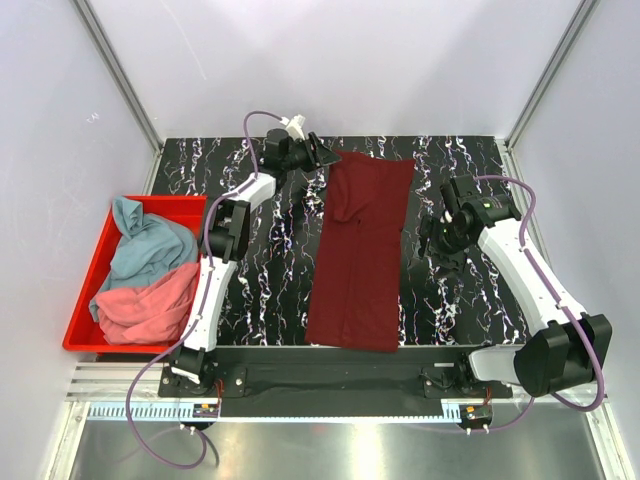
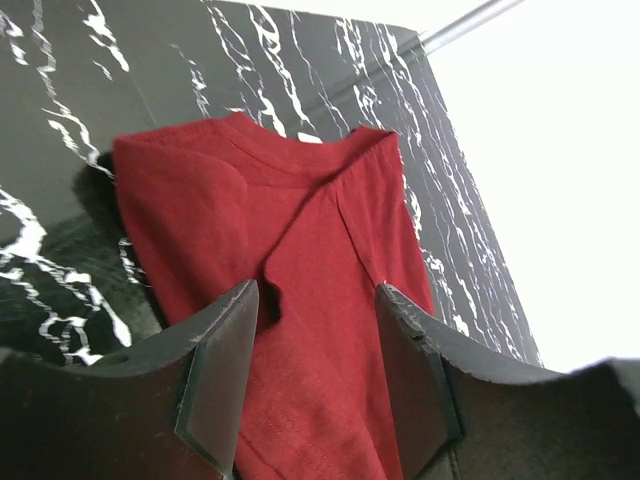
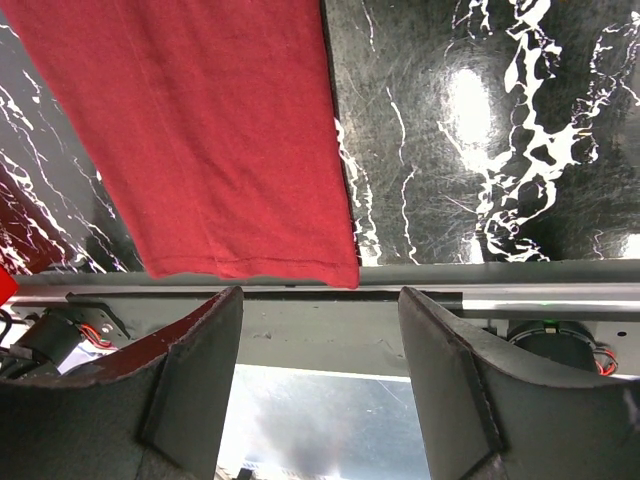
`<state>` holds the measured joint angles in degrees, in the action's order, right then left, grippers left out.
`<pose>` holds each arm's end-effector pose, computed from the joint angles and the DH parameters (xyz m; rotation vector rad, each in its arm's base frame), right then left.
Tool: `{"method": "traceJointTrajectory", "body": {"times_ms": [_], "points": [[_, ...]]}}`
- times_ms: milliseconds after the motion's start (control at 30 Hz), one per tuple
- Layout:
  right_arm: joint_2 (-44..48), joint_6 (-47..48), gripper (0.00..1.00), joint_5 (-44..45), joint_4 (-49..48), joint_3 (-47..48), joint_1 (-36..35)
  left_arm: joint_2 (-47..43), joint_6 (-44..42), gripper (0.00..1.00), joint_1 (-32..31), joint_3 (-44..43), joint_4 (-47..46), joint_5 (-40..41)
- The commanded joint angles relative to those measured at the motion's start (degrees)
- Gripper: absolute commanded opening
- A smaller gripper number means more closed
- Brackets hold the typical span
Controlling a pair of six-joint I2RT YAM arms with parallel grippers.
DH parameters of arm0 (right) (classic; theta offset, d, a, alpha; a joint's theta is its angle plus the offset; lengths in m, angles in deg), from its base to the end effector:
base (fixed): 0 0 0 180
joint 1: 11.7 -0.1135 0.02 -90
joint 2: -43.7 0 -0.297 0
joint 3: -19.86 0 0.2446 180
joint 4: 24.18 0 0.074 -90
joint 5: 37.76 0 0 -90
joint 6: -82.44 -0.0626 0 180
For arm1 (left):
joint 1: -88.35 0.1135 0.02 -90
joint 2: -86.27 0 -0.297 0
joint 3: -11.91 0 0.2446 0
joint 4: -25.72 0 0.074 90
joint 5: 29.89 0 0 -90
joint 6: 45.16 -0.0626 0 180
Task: Fold and stack the t-shirts
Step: Fold the tshirt
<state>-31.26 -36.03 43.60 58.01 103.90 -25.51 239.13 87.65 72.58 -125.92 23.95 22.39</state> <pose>0.2152 0.0626 0.3089 0.3377 2.8798 0.3595 0.6062 -0.2110 0.1572 0.0551 1.9542 -1.2932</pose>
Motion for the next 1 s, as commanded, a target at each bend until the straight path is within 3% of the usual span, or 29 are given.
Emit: {"method": "traceJointTrajectory", "body": {"times_ms": [0,300,533,967], "points": [[1.39,1.57,0.70,-0.76,-0.14,0.03,0.79,0.95,0.61,0.55,-0.23,-0.73,-1.44,-2.36],[2.45,2.45,0.70,-1.20,0.13,-0.67,2.02,1.39,1.23,0.55,-0.40,-1.43,0.49,-0.96],[3.68,2.80,0.70,-1.55,0.39,-1.29,2.64,-0.37,1.22,0.56,-1.37,-0.73,9.63,6.25],[4.38,3.16,0.70,-2.69,-0.40,-2.78,3.78,-3.79,3.51,0.49,-2.51,5.41,2.26,1.15]]}}
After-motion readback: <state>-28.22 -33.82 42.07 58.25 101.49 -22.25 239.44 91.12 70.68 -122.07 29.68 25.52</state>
